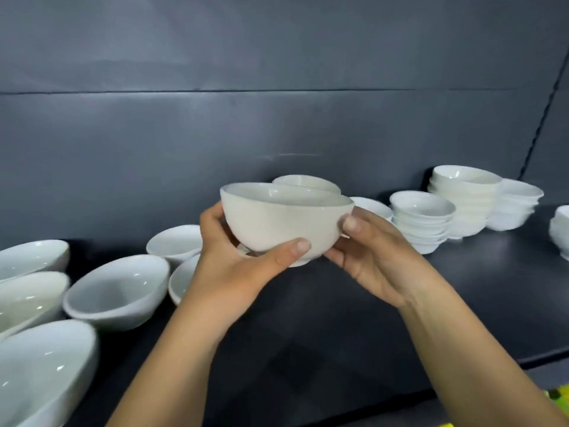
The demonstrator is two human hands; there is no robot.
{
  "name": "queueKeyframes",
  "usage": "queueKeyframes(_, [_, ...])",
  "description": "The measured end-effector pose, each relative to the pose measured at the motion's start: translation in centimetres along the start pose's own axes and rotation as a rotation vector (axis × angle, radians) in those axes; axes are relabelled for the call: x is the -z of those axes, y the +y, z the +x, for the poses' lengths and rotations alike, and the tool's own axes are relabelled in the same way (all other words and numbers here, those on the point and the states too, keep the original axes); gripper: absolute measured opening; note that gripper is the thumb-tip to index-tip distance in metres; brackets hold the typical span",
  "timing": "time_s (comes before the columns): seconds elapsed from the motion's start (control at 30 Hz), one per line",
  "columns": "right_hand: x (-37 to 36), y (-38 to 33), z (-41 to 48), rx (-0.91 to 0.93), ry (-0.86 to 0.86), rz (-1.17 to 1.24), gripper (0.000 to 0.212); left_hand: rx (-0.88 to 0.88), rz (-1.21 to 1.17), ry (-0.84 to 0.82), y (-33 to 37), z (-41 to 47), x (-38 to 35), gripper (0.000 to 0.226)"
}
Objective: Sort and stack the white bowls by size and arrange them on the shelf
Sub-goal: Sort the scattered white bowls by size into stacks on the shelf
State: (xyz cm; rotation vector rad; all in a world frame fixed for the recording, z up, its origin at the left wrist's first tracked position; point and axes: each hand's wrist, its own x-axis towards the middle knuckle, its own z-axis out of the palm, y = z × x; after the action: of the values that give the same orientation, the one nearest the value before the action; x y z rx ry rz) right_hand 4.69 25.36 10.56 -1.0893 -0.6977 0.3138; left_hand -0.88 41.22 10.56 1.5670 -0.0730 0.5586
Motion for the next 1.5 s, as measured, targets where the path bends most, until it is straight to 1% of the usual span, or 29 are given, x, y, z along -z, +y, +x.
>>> queueKeyframes(0.07, [2.1,-1.6,1.2,0.015,-0.001,-0.115,0.079,-0.047,0.083,-0.007,0.4,1.7,-1.2,0.092])
queueKeyframes(0.1, [3.0,-2.3,1.8,0.036,0.001,-0.183,0.075,-0.066,0.127,-0.007,0.6,2.4,-1.8,0.095])
queueKeyframes(0.17, [4.6,-3.5,3.1,0.063,0.003,-0.309,0.062,-0.086,0.196,-0.001,0.6,3.5,-2.8,0.093])
queueKeyframes(0.2, [5.2,-3.9,3.7,0.061,0.001,-0.348,0.061,-0.086,0.193,-0.006,0.7,4.0,-3.2,0.091])
queueKeyframes(0.33, [6.9,-4.5,5.7,0.075,0.012,-0.424,0.058,-0.105,0.111,-0.005,0.5,5.9,-4.9,0.088])
queueKeyframes(0.43, [7.8,-5.3,6.9,0.094,0.047,-0.525,0.055,-0.100,0.099,0.008,0.4,7.7,-5.7,0.092])
queueKeyframes(0.5, [8.4,-5.7,7.5,0.086,0.056,-0.579,0.055,-0.088,0.135,0.010,0.0,9.0,-5.8,0.097])
queueKeyframes(0.6, [9.2,-6.0,8.6,0.082,0.052,-0.614,0.060,-0.067,0.232,0.022,-0.6,10.3,-5.8,0.097])
queueKeyframes(0.63, [9.6,-6.0,8.9,0.077,0.050,-0.610,0.060,-0.066,0.291,0.025,-0.7,10.6,-5.9,0.098])
queueKeyframes(0.7, [10.2,-5.8,9.7,0.059,0.044,-0.610,0.051,-0.075,0.428,0.021,-0.7,11.3,-6.0,0.101])
queueKeyframes(0.77, [10.7,-5.3,10.3,0.036,0.039,-0.611,0.044,-0.087,0.533,0.023,-0.8,12.0,-5.7,0.087])
queueKeyframes(0.8, [10.9,-5.0,10.7,0.030,0.040,-0.611,0.043,-0.091,0.576,0.034,-0.9,12.4,-5.5,0.077])
queueKeyframes(0.87, [11.2,-4.5,11.4,0.022,0.044,-0.611,0.043,-0.091,0.641,0.039,-1.4,13.1,-5.3,0.065])
queueKeyframes(0.93, [11.5,-4.0,11.9,0.018,0.049,-0.635,0.044,-0.097,0.653,-0.006,-1.9,13.6,-5.2,0.052])
queueKeyframes(0.97, [11.6,-3.8,12.2,0.014,0.051,-0.660,0.045,-0.100,0.634,-0.038,-2.2,13.9,-5.2,0.049])
queueKeyframes(1.03, [12.0,-3.4,12.5,-0.016,0.049,-0.701,0.045,-0.093,0.593,-0.084,-2.7,14.1,-5.3,0.045])
queueKeyframes(1.13, [12.6,-3.1,12.8,-0.096,0.020,-0.728,0.041,-0.073,0.559,-0.099,-3.7,14.4,-5.4,0.045])
queueKeyframes(1.3, [13.2,-3.2,12.9,-0.197,0.002,-0.729,0.039,-0.041,0.605,-0.104,-4.7,15.0,-5.2,0.064])
queueKeyframes(1.4, [13.2,-2.8,13.0,-0.233,-0.006,-0.741,0.036,0.030,0.658,-0.133,-5.1,15.2,-5.0,0.080])
queueKeyframes(1.43, [13.2,-2.7,13.0,-0.243,-0.006,-0.743,0.035,0.061,0.661,-0.149,-5.2,15.1,-5.0,0.081])
queueKeyframes(1.47, [13.3,-2.6,13.1,-0.252,-0.004,-0.749,0.035,0.085,0.643,-0.174,-5.0,15.0,-5.0,0.072])
queueKeyframes(1.5, [13.3,-2.5,13.1,-0.266,-0.001,-0.761,0.036,0.094,0.619,-0.202,-5.0,15.0,-5.0,0.055])
